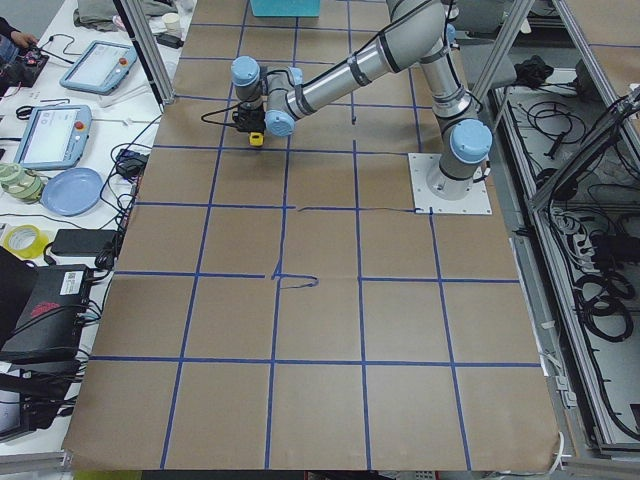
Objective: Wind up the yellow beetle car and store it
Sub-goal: 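Drag the car backward toward the robot with the left gripper to wind it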
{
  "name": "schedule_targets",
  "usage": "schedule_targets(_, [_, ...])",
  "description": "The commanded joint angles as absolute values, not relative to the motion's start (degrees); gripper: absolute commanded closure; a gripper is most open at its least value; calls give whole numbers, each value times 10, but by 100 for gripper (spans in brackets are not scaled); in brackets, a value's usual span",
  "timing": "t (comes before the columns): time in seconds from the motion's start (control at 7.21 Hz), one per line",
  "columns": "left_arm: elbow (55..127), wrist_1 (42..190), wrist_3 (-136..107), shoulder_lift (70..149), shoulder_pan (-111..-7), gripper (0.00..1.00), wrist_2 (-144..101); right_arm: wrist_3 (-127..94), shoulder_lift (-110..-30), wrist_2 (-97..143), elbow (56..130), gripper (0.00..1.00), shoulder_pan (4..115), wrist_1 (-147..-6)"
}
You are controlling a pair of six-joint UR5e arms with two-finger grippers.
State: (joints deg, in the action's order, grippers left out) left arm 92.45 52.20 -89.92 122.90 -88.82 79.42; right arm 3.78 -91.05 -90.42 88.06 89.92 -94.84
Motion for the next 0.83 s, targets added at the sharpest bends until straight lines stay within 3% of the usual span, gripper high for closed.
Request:
schedule_targets(0.0, [924,522,-889,1236,-886,100,817,38,-911,-904,881,0,899,-948])
schedule_targets(0.69, [928,521,-811,1237,-842,100,846,37,-911,-904,881,0,899,-949])
